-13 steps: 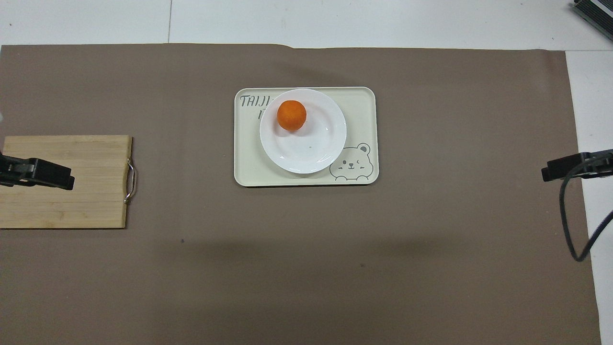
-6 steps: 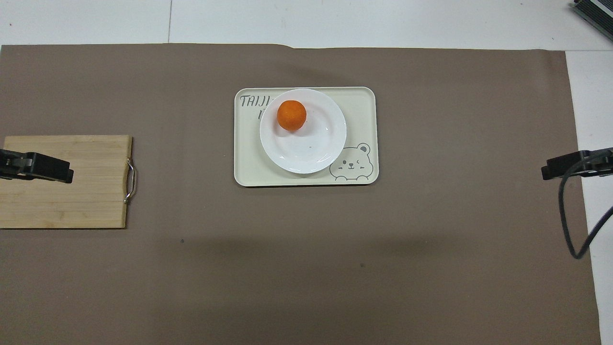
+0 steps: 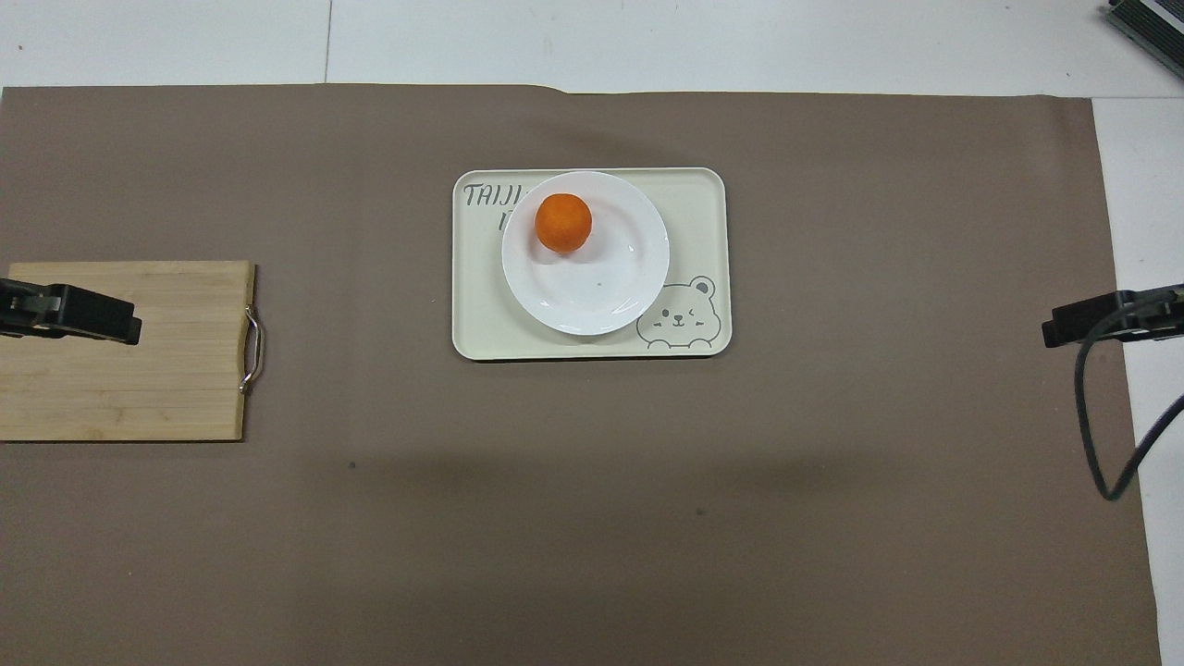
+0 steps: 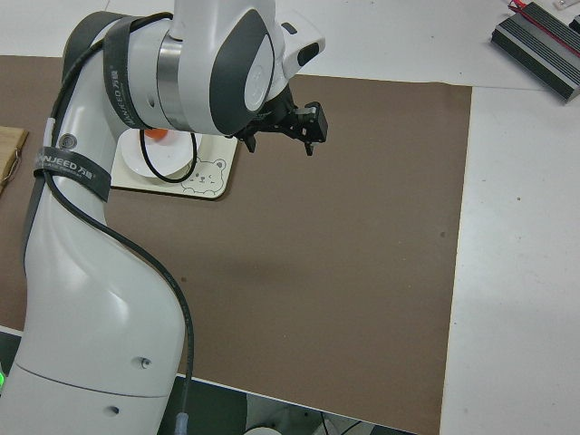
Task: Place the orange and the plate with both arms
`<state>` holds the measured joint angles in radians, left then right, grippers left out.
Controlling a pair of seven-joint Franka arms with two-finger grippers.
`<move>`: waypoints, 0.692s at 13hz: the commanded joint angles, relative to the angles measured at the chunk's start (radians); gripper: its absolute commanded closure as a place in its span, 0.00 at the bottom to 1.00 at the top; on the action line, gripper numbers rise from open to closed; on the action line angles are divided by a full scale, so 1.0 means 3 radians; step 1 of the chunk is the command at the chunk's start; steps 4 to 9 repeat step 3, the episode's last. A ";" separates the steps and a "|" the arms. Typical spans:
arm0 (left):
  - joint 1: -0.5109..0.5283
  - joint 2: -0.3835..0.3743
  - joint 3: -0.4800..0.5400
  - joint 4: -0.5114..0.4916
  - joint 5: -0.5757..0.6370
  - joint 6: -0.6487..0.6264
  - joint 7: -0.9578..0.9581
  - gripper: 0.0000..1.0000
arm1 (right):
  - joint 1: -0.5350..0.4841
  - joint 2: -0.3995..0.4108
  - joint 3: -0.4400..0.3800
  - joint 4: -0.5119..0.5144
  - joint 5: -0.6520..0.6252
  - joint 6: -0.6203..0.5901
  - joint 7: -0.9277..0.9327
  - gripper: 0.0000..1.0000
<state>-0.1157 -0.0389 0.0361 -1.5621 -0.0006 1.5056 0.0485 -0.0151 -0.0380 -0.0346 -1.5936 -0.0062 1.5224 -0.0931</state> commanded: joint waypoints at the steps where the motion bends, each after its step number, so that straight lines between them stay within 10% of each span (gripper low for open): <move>1: 0.0017 0.0033 0.0002 0.0078 -0.0074 0.0013 0.0028 0.00 | -0.0006 0.0040 0.0018 0.0066 -0.0056 -0.0018 0.0085 0.00; 9: 0.0017 0.0017 0.0008 0.0073 -0.0121 0.0018 -0.0003 0.00 | -0.0006 0.0040 0.0018 0.0061 -0.0056 -0.0018 0.0085 0.00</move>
